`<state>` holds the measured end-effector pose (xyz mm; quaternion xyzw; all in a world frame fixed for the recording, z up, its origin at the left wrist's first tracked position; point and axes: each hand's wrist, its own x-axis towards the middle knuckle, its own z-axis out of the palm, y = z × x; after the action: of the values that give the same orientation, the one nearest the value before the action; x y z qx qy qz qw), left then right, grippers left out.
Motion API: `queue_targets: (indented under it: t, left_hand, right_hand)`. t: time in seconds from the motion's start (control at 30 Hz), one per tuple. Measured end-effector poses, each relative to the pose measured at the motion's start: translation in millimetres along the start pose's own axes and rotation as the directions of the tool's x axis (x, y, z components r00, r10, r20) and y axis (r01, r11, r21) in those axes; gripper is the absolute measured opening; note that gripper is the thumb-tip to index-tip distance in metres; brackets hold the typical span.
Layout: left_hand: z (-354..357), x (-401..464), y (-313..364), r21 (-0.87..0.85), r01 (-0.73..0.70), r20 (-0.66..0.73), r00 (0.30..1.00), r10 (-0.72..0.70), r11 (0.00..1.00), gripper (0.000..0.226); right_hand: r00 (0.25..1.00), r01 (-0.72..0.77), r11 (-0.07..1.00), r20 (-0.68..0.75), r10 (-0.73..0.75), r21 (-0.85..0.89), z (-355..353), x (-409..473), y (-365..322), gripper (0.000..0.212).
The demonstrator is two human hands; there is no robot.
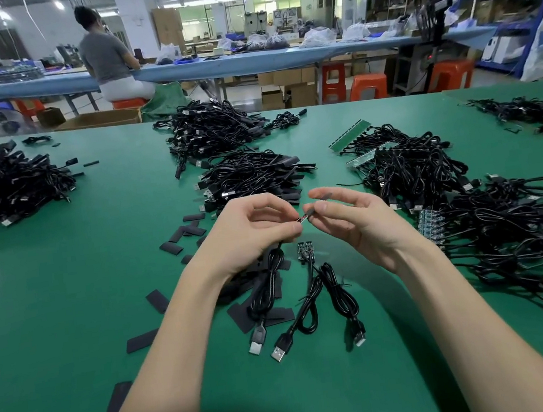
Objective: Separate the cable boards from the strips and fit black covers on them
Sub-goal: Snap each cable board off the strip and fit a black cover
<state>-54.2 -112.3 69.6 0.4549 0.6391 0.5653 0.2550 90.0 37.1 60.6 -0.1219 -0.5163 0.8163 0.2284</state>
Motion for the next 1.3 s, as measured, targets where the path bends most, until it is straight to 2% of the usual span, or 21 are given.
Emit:
queue_targets:
  t: [0.1, 0.17, 0.47, 0.63, 0.9, 1.13, 1.3]
  left_hand:
    - [2.2, -0.6, 0.0, 0.019, -0.043, -0.036, 0.998, 0.043, 0.999, 0.013]
    - [3.1, -1.2, -0.9, 0.01, -0.081, -0.065, 0.995, 0.081, 0.997, 0.013]
    - [8.3, -1.2, -5.6, 0.049, -0.159, -0.102, 0.981, 0.164, 0.986, 0.012]
    - [6.4, -1.7, -7.0, 0.022, -0.167, -0.088, 0.982, 0.169, 0.986, 0.012]
    - [9.4, -1.6, -9.0, 0.046, -0.179, -0.11, 0.977, 0.183, 0.983, 0.013]
    - [7.8, -1.3, -11.5, 0.158, -0.223, -0.089, 0.967, 0.239, 0.962, 0.01]
    - [6.2, -0.6, -13.9, 0.097, -0.213, -0.082, 0.972, 0.221, 0.972, 0.009]
  right_hand:
    - [0.999, -0.05, 0.997, 0.016, 0.049, 0.059, -0.7, 1.0, -1.4, 0.016]
    - [0.998, -0.059, 0.995, 0.023, 0.057, 0.086, -1.7, 1.7, -1.7, 0.013]
    - [0.997, -0.071, 0.991, 0.017, 0.069, 0.116, -2.7, 3.1, 7.3, 0.022]
    - [0.997, -0.076, 0.988, 0.04, 0.071, 0.137, -1.9, 3.2, 9.7, 0.014]
    - [0.998, -0.046, 0.999, 0.031, 0.046, 0.02, -2.1, 3.9, 4.3, 0.02]
    - [0.998, -0.059, 0.99, -0.031, 0.063, 0.131, -0.4, 3.4, 11.6, 0.014]
    - [0.998, -0.055, 0.991, 0.004, 0.055, 0.123, 2.3, 2.6, 14.3, 0.01]
